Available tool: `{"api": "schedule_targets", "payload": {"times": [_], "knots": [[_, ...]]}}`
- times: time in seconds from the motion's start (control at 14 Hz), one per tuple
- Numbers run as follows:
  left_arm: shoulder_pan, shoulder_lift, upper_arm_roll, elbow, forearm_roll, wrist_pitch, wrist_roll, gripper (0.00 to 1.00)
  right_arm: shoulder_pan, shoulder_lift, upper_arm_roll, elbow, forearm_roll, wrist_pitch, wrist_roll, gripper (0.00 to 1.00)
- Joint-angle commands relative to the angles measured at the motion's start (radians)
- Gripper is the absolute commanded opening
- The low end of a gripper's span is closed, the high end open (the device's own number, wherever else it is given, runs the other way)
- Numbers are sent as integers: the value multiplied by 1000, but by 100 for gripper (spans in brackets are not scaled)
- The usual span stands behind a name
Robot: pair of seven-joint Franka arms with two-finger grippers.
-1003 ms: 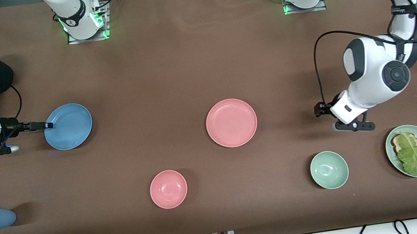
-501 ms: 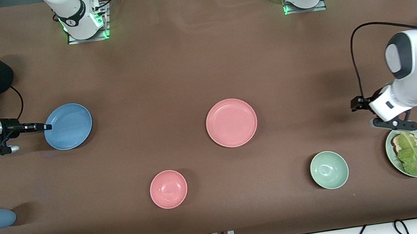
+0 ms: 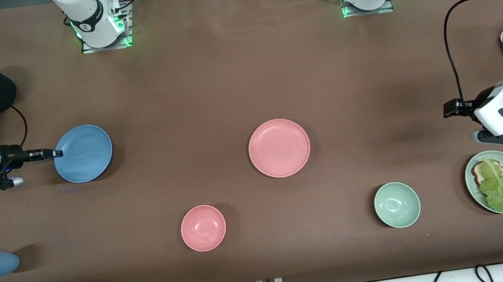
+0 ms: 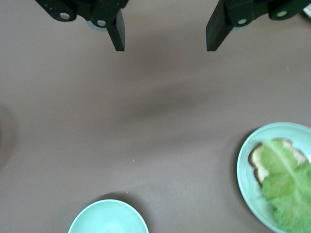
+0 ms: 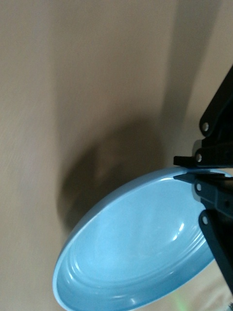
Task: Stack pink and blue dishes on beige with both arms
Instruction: 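Carry the blue plate with the right gripper onto the pink plate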
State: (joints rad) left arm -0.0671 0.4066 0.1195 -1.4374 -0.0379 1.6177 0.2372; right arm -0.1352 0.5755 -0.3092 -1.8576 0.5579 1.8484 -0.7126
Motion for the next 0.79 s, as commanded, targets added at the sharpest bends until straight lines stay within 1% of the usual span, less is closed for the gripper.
{"api": "schedule_targets", "payload": {"times": [0.0, 0.14, 0.21, 0.29, 0.36, 0.5, 0.57, 0.72], "knots": [[1, -57, -24, 12, 7, -67, -107, 78, 44, -66, 1, 57, -4, -106, 82, 0], [1, -92, -37, 12, 7, -78, -137, 81, 116, -138, 4, 63, -48, -144, 177, 0], [1, -106, -37, 12, 7, -91, -144, 82, 165, -173, 4, 63, -52, -162, 229, 0], [1, -124, -37, 12, 6, -99, -154, 86, 219, -204, 2, 63, -53, -178, 298, 0], [3, -146, -37, 12, -11, -113, -160, 100, 267, -235, 5, 63, -58, -187, 380, 0], [3, -192, -32, 12, -45, -137, -162, 100, 354, -264, 21, 64, -52, -180, 507, 0], [3, -218, -32, 11, -45, -139, -164, 100, 399, -266, 31, 80, -44, -170, 545, 0], [1, -250, -35, 11, -33, -141, -170, 100, 491, -261, 32, 127, -21, -149, 674, 0]]}}
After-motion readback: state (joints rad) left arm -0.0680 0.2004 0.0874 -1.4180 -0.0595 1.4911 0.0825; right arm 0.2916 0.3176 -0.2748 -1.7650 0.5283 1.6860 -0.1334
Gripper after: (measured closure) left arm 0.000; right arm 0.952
